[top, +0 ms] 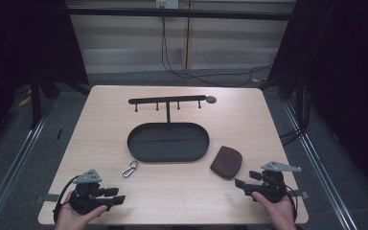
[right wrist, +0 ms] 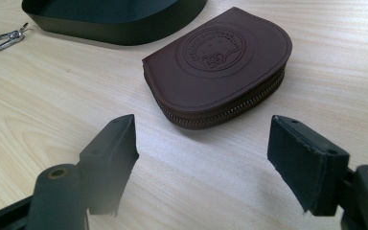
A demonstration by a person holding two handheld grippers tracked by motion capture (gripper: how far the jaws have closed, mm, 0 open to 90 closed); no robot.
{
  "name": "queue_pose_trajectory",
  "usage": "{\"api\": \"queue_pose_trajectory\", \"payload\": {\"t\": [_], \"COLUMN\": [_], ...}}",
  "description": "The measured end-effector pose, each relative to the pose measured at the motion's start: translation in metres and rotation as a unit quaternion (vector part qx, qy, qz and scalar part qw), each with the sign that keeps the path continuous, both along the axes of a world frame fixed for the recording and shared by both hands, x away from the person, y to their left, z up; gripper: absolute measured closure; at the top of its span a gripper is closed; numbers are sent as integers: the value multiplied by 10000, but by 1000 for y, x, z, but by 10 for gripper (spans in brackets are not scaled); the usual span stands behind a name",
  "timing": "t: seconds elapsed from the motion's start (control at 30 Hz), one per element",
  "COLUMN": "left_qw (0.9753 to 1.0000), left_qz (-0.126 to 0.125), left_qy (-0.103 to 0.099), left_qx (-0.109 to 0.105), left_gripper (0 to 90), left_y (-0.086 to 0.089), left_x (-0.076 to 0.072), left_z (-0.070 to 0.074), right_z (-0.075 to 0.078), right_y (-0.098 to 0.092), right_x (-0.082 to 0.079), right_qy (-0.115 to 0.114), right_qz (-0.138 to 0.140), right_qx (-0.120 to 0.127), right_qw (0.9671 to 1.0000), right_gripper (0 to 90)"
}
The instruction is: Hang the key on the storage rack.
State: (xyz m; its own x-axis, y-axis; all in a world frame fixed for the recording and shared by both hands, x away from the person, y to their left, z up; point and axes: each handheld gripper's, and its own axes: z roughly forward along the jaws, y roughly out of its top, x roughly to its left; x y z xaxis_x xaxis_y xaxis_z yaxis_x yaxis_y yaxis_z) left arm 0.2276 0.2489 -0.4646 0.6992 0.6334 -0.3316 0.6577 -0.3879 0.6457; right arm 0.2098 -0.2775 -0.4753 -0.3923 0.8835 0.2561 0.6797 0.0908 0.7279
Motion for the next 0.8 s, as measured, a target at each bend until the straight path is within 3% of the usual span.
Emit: {"api": "queue_pose_trajectory", "payload": {"t": [0.03, 0.07, 0.13, 0.23, 0.33, 0.43, 0.57, 0.6, 0.73, 0.8], "left_qw": [10000, 10000, 9998, 9993, 9995, 9993, 9985, 9985, 9970, 9971], "left_qz": [64, 64, 124, 143, 215, 242, 359, 359, 264, 187], "left_qy": [59, 59, 122, 297, 240, 53, -156, -156, -150, -113], "left_qx": [-38, -38, -2, -147, -46, 272, 388, 388, 714, 733], "left_gripper": [563, 629, 642, 672, 614, 615, 640, 640, 637, 637], "left_y": [1, 1, 1, 1, 2, 3, 5, 5, 0, -2], "left_x": [1, 1, 2, 3, 4, 10, 21, 21, 34, 40], "left_z": [0, 0, -1, -3, -1, 4, 15, 15, 20, 23], "right_z": [0, 0, 0, 0, 1, 1, 1, 1, 0, 0], "right_y": [0, 0, -1, 0, 1, 2, 2, 2, 2, 2], "right_x": [0, 0, 0, -1, -1, 0, 0, 0, 1, 2], "right_qy": [4, 4, -5, -17, -19, -31, -40, -40, 20, 5], "right_qz": [-3, -3, -7, 8, -3, 40, 57, 57, 27, 49], "right_qx": [7, 7, 19, -3, -29, -86, -86, -86, -36, -42], "right_qw": [10000, 10000, 10000, 10000, 10000, 10000, 9999, 9999, 10000, 10000], "right_gripper": [255, 255, 254, 255, 255, 256, 256, 256, 256, 256]}}
